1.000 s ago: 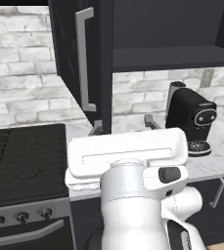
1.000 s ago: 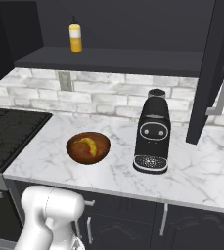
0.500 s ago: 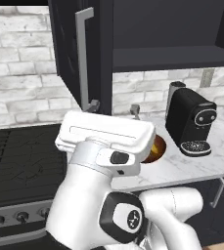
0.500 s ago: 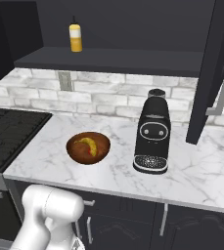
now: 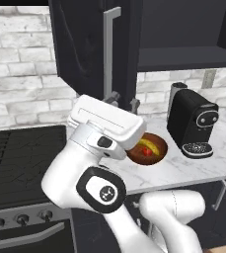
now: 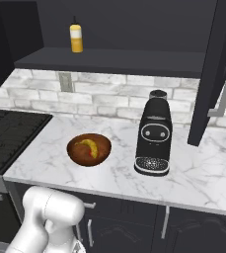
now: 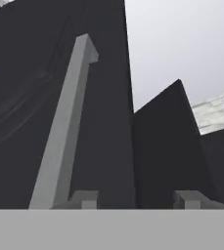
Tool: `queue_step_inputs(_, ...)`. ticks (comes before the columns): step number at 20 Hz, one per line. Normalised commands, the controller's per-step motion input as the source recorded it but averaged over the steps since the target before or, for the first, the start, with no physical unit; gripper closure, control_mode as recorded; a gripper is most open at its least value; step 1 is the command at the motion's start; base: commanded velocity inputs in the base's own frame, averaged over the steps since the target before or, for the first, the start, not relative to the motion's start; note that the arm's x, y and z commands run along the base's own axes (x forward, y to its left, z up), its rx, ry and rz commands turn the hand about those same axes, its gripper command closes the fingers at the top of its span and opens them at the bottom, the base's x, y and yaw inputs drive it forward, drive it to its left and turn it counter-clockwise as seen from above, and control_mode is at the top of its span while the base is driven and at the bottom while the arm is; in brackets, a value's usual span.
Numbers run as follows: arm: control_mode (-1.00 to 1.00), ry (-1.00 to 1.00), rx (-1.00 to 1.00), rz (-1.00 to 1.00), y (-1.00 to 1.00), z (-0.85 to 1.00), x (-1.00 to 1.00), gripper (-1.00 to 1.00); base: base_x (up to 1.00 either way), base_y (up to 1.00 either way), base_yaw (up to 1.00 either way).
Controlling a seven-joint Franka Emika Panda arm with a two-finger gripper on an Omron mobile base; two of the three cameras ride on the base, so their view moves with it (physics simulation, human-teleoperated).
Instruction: Open the cabinet. Pick the apple and banana from the cabinet and place them into the bowl. Then close the cabinet.
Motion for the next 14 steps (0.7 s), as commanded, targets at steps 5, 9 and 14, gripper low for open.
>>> queue_step_inputs(5,-1.0,-0.08,0.0,-0.04,-0.85,-0.21,0.7,-1.0,0.0,0.0,0.0)
queue_step_inputs(9,-1.0,-0.11,0.03,0.0,-1.0,-0.27,0.91,-1.0,0.0,0.0,0.0)
queue_step_inputs(14,-1.0,-0.01,0.16,0.04,-1.0,-0.18,1.0,-1.0,0.0,0.0,0.0)
